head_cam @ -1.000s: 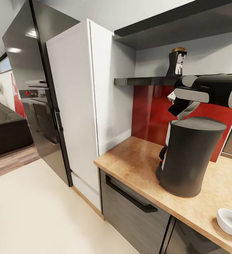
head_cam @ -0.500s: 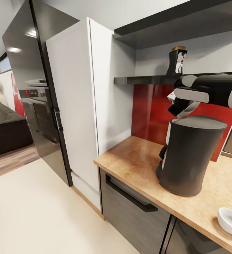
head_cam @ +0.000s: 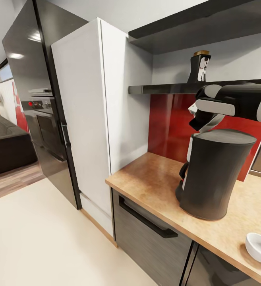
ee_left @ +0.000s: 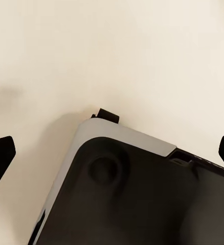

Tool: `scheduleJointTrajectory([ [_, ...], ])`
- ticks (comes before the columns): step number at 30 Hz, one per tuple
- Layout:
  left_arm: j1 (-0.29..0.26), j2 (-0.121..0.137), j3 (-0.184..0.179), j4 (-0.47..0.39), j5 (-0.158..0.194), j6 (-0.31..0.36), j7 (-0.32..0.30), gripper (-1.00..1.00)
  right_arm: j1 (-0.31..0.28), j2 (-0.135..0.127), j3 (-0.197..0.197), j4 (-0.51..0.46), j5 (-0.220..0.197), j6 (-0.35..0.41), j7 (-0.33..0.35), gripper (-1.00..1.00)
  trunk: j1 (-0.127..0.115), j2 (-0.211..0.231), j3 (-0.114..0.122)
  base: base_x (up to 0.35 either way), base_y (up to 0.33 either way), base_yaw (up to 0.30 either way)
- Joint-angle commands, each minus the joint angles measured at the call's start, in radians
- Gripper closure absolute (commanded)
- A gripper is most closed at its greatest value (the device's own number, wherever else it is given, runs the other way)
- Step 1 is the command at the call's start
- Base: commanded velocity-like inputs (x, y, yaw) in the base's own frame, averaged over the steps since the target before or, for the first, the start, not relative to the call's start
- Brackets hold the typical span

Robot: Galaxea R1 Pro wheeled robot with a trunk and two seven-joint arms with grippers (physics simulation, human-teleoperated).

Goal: Set up a coffee station on the kitchen countertop: keep the coffee maker on the countertop, move the bottle of coffee from the kitchen shelf to the counter next to the coffee maker, place a paper coffee filter on top of the coffee maker, put the saucer next to the coffee maker with the coffee cup on the saucer, and place the electric kettle next to the coffee maker.

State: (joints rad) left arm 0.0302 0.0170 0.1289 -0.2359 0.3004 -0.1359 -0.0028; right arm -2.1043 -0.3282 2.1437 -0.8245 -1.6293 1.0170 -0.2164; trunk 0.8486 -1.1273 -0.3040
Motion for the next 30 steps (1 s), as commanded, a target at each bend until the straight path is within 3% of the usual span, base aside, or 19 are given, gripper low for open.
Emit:
scheduleJointTrajectory([
  [1, 0.000, 0.000, 0.000, -0.002, 0.006, -0.001, 0.000, -1.00, -0.002, 0.000, 0.003, -0.002, -0.012, -0.001, -0.011, 1.00, 0.000, -0.001, -0.001, 0.000, 0.000, 0.000],
  [30, 0.000, 0.000, 0.000, -0.002, 0.006, -0.001, 0.000, -1.00, -0.002, 0.000, 0.002, -0.002, -0.012, -0.001, -0.011, 1.00, 0.008, -0.015, -0.007, 0.000, 0.000, 0.000],
])
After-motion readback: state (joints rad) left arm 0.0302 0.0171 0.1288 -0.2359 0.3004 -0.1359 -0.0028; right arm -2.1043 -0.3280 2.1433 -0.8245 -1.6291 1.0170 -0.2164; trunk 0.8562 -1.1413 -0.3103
